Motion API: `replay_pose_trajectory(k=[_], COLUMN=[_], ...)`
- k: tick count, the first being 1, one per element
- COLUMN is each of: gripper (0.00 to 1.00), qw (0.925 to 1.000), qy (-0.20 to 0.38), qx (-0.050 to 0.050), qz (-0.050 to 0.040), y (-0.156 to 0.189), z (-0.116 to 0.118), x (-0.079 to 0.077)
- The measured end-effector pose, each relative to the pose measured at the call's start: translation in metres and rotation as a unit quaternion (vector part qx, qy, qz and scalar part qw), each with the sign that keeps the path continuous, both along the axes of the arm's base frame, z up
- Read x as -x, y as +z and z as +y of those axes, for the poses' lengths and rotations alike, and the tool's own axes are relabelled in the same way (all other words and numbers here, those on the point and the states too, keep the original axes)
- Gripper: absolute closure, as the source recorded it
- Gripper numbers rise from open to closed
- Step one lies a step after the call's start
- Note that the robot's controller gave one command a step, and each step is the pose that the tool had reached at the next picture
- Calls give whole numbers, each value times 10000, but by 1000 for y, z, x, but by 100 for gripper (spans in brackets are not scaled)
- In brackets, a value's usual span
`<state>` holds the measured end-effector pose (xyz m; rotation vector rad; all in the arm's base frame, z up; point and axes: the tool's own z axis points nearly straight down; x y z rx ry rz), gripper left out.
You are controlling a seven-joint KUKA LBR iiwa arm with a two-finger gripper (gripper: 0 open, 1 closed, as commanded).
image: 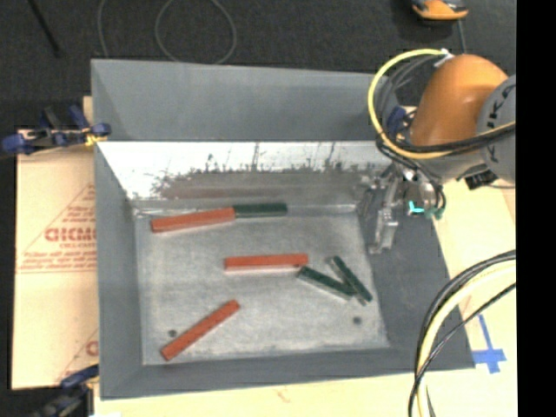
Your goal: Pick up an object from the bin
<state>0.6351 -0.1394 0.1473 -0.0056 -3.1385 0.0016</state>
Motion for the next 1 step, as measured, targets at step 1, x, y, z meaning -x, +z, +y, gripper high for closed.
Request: replay_pose_trajectory(k=[1], gripper=[100], qw=[10000], qy=[21], qx=[7], qz=[-41], y=[5], z=[1], x=[-2])
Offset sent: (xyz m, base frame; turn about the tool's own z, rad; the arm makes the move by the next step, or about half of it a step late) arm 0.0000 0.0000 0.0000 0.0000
